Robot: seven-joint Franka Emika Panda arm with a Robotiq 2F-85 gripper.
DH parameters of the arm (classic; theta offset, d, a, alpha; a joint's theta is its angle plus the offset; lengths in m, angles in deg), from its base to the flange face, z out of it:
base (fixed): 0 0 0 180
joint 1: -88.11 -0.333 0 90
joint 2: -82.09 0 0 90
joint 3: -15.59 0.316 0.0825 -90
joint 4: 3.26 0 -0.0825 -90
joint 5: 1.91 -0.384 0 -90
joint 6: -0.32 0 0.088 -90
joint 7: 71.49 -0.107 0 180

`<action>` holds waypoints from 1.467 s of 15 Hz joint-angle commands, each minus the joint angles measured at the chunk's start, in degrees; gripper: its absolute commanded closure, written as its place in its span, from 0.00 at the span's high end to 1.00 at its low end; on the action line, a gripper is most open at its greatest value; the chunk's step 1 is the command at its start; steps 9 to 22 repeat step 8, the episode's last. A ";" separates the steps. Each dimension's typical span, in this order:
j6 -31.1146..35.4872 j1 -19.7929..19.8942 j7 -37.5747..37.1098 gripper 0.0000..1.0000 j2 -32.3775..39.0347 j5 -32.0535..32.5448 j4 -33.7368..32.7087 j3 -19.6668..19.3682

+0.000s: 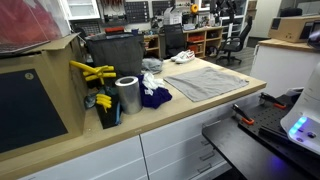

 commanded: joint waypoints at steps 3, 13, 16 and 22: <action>9.56 -0.85 -5.90 1.00 -8.73 -0.21 4.36 1.06; 8.08 -0.93 -4.54 1.00 -7.70 0.08 2.90 0.73; 8.08 -0.93 -4.54 1.00 -7.70 0.08 2.90 0.73; 8.08 -0.93 -4.54 1.00 -7.70 0.08 2.90 0.73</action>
